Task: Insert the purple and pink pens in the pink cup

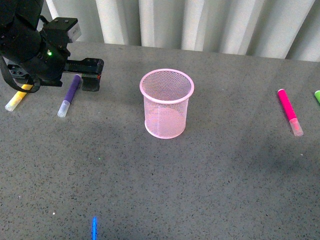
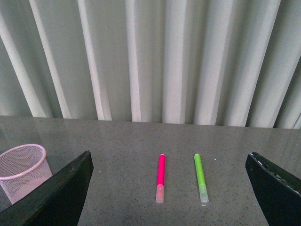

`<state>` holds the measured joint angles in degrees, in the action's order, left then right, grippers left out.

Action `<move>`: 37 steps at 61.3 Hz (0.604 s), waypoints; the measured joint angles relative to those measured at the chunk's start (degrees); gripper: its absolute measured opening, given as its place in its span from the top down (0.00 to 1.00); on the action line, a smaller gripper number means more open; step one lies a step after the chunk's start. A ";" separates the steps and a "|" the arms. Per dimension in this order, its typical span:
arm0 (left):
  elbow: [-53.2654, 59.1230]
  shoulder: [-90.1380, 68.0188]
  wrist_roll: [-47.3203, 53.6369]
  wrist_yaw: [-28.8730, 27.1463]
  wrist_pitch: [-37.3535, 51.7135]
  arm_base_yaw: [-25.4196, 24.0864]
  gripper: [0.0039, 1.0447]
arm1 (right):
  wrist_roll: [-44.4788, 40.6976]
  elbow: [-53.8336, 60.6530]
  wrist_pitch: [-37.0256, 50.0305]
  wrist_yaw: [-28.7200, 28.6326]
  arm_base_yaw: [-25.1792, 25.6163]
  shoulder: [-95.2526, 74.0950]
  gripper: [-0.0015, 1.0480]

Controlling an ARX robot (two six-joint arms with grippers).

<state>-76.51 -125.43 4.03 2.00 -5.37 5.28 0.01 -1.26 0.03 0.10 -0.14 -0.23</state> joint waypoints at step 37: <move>-10.43 -8.98 0.48 -0.87 -2.27 -1.70 0.06 | 0.00 0.00 0.00 -0.02 0.00 0.00 0.07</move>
<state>-86.94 -134.41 4.51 1.13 -7.64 3.57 0.01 -1.26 0.03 0.08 -0.14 -0.23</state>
